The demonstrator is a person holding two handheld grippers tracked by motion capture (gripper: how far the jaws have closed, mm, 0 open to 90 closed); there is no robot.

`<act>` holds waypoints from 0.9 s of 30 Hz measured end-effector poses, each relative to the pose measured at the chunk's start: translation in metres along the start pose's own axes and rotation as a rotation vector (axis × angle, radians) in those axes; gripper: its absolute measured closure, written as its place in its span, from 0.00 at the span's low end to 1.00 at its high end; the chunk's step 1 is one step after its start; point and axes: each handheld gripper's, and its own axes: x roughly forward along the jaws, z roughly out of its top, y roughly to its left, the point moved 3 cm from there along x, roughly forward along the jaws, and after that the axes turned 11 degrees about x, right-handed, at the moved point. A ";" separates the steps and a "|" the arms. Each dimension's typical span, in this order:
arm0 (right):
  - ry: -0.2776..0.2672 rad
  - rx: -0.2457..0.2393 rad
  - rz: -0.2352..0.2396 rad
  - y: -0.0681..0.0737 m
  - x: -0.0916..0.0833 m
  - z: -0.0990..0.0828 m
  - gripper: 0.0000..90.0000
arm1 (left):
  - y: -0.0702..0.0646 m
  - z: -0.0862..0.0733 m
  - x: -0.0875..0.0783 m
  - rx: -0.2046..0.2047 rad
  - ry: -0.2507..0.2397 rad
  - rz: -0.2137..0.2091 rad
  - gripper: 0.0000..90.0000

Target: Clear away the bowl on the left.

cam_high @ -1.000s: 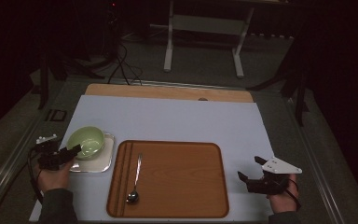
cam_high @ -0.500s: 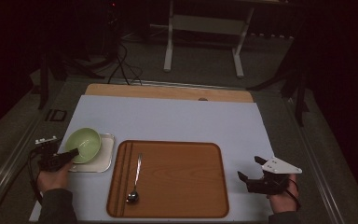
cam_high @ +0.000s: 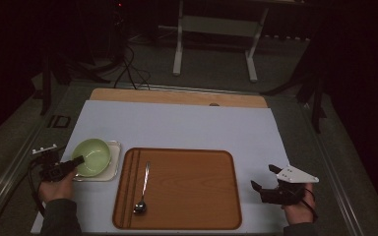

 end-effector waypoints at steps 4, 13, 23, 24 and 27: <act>-0.004 0.002 0.000 0.000 0.000 0.000 0.15 | 0.001 -0.001 -0.001 -0.005 -0.006 -0.012 0.94; -0.006 0.002 -0.002 -0.001 -0.001 0.000 0.15 | -0.004 0.002 -0.010 0.004 -0.038 -0.032 0.93; -0.006 0.001 -0.002 -0.001 -0.001 0.000 0.15 | -0.017 0.007 -0.020 0.034 -0.060 -0.067 0.93; -0.006 0.001 -0.001 -0.001 -0.001 0.000 0.15 | -0.019 0.007 -0.021 0.041 -0.064 -0.073 0.93; -0.006 0.002 -0.002 -0.001 -0.001 0.000 0.15 | -0.022 0.008 -0.022 0.049 -0.067 -0.079 0.93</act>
